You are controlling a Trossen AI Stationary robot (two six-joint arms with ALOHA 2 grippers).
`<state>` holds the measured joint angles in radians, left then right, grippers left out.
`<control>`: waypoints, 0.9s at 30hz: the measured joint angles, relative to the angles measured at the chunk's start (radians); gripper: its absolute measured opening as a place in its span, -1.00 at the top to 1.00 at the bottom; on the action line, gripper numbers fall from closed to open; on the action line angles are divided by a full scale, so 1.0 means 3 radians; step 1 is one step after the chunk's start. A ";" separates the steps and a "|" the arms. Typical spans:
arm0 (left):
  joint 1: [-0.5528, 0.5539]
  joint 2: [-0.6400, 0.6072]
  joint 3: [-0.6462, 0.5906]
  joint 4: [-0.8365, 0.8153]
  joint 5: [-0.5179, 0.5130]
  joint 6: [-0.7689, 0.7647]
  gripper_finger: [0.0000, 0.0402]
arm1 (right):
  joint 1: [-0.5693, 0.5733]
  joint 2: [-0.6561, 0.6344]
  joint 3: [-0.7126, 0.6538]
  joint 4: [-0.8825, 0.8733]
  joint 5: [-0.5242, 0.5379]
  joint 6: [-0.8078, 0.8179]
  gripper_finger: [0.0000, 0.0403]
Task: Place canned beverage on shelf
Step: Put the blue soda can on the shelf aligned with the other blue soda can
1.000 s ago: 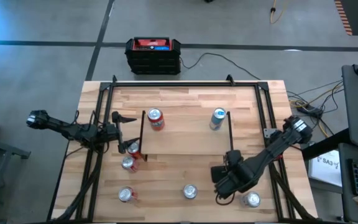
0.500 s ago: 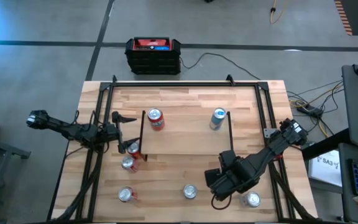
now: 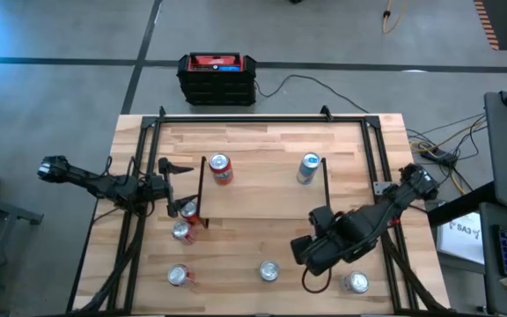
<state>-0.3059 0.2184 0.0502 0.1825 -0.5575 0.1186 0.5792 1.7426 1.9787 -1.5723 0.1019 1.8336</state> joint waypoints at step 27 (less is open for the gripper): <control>0.0000 0.0000 0.0000 -0.0001 0.0000 0.0000 -0.99 | -0.0311 -0.0635 -0.0021 0.0001 0.0479 -0.0664 -0.20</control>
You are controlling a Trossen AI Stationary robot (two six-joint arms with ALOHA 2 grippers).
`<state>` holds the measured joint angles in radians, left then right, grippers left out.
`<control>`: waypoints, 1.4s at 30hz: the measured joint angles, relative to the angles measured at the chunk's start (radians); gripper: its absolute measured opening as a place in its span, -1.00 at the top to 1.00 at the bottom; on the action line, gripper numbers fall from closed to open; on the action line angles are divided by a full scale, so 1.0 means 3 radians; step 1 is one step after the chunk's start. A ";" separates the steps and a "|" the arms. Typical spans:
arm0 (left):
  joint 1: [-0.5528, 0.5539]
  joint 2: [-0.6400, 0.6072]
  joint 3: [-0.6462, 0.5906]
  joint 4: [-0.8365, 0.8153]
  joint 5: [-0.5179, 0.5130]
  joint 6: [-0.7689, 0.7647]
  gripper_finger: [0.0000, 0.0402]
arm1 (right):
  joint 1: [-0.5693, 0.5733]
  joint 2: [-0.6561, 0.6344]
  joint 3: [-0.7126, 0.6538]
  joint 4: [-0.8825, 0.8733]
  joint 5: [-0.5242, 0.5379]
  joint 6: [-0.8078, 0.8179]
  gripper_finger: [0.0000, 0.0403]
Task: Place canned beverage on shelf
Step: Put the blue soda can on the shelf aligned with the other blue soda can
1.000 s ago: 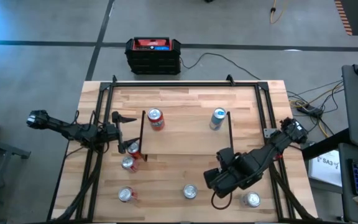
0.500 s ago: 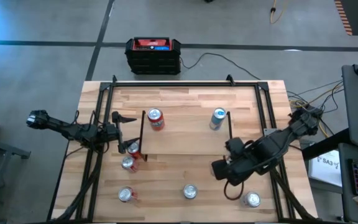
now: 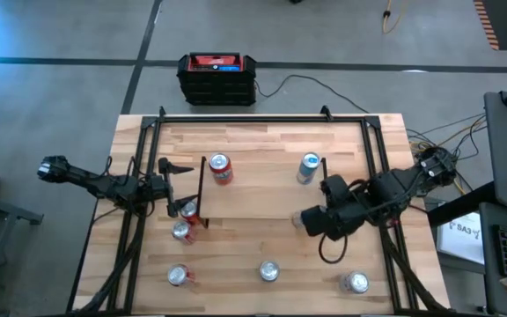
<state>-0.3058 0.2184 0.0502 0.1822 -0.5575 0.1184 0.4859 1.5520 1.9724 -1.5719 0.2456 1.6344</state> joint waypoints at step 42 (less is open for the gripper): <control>0.0000 0.0000 0.0000 0.0000 0.0000 0.0000 -0.99 | -0.0451 -0.0259 -0.0454 -0.0001 -0.0206 -0.0294 -0.22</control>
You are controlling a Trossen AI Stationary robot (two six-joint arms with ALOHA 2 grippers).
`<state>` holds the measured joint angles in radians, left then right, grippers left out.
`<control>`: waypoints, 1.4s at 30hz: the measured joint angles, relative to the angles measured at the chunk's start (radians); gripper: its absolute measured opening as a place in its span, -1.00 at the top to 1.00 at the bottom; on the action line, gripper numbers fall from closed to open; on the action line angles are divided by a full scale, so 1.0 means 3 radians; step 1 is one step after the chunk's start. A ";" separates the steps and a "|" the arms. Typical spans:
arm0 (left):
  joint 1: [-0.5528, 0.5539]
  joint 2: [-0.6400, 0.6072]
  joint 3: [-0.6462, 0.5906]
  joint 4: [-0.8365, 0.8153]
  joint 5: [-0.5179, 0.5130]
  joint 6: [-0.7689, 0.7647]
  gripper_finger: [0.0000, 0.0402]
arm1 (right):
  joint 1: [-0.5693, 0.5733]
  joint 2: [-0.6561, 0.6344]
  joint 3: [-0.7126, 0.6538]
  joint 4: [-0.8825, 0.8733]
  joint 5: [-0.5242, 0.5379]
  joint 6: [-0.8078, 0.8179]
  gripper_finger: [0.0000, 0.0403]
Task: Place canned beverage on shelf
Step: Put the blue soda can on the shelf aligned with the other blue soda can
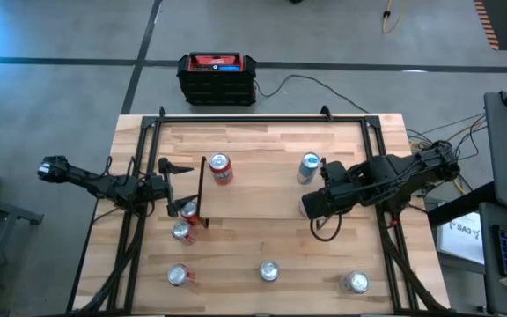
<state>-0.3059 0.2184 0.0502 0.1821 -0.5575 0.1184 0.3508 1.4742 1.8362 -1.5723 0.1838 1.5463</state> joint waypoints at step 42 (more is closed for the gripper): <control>0.0000 0.0000 0.0000 0.0000 0.0000 0.0000 -0.99 | -0.0060 0.0131 -0.0062 0.0071 0.0212 -0.0050 -0.23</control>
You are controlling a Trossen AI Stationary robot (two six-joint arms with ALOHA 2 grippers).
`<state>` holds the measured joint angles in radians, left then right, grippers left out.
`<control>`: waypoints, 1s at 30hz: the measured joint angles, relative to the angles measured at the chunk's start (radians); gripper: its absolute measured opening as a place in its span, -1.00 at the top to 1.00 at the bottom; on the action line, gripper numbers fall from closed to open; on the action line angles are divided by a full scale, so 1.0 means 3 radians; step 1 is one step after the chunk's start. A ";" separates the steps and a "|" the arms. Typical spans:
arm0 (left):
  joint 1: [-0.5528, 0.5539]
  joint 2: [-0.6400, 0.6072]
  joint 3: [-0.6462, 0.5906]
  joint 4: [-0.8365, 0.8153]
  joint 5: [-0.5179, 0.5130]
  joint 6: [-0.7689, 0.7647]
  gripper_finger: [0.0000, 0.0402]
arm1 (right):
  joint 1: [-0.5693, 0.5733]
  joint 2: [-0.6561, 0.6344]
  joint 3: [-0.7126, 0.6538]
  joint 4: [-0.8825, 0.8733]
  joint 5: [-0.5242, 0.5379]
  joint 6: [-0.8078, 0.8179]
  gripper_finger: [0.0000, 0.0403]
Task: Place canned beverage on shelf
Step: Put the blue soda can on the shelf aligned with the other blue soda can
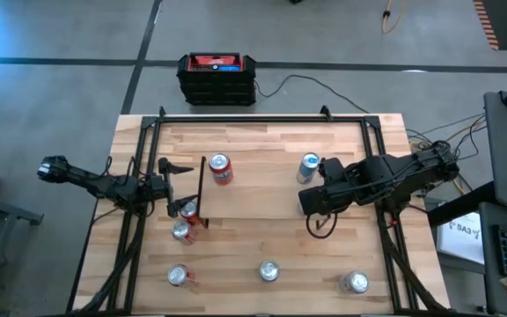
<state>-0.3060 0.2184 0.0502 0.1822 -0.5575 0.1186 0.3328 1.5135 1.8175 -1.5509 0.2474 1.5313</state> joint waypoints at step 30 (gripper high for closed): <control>0.0000 0.0000 0.0000 0.0000 0.0000 0.0000 -0.99 | 0.0000 0.0244 0.0026 0.0079 0.0153 -0.0124 -0.24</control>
<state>-0.3061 0.2184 0.0502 0.1822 -0.5575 0.1184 0.3328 1.5868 1.8252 -1.5273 0.2933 1.4942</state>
